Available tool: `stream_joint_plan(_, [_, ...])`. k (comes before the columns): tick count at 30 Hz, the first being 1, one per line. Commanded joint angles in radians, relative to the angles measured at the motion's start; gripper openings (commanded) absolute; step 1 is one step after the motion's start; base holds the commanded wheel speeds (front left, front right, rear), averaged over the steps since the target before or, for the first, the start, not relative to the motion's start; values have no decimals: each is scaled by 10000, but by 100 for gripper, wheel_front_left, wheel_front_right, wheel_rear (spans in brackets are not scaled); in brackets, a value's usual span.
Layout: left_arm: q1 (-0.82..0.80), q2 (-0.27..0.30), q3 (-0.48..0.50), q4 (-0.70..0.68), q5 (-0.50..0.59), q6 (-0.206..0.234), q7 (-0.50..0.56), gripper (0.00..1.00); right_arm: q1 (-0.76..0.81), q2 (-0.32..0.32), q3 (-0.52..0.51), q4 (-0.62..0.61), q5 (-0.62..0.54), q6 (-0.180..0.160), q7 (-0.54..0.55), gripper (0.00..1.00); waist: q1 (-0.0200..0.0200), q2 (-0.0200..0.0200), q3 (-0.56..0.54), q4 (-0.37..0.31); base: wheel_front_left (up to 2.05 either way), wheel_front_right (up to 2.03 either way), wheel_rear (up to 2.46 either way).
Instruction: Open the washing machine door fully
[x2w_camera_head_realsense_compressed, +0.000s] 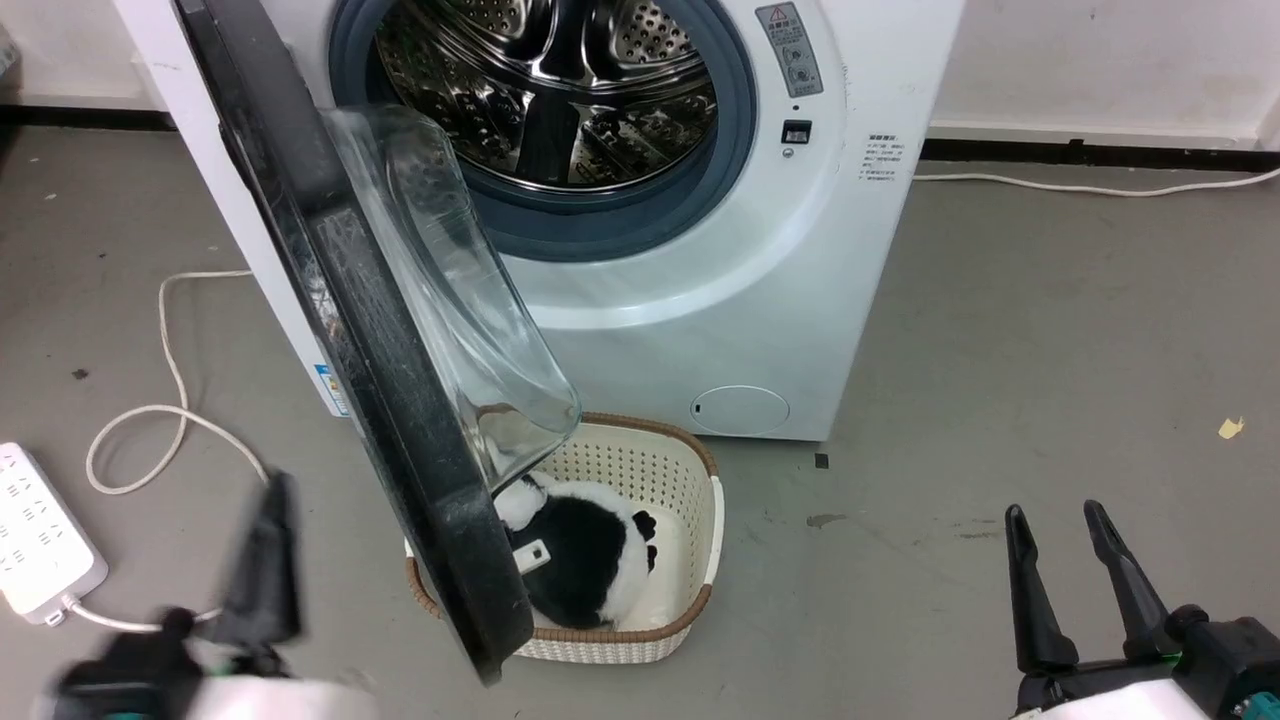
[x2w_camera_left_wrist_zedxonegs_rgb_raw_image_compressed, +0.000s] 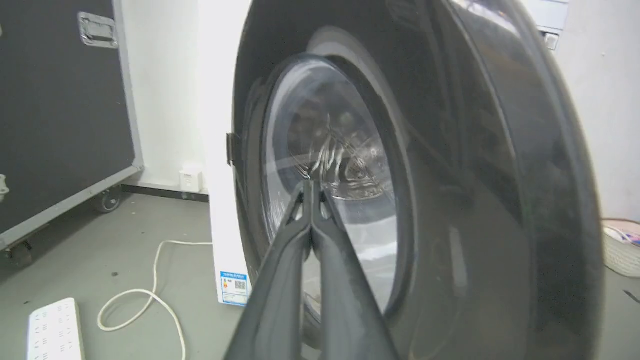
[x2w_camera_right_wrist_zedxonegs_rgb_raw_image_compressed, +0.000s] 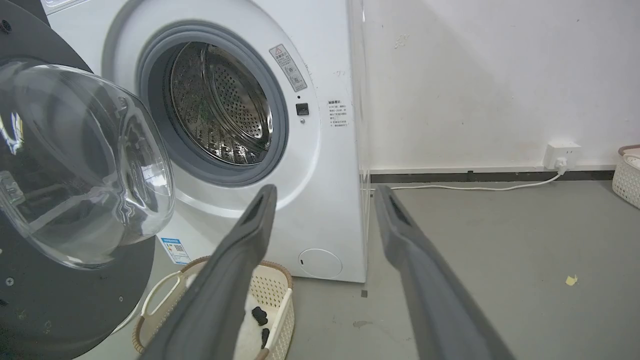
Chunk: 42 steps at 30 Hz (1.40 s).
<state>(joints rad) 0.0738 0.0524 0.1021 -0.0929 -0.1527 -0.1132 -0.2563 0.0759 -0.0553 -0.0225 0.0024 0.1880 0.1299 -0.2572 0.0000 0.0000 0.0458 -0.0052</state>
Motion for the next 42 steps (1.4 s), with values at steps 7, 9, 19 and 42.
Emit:
stream_joint_plan(7, [-1175,123,1308,-2093,-173,178,-55,0,-138,50,-44,-38,97,8,-45,100,0,0,41,2,0,0,0])
stream_joint_plan(9, [-1511,185,1460,-2691,-133,163,-55,0,-152,50,-44,-9,106,8,-45,100,0,0,24,-6,0,0,0])
stream_joint_plan(19, [-2340,433,498,-4884,411,63,558,0,-136,51,-57,90,175,8,-45,100,0,0,-69,-65,0,0,0])
stream_joint_plan(42, [-183,576,-4188,-2047,407,-118,3208,0,-211,51,78,422,356,8,-45,100,0,0,164,59,0,0,0])
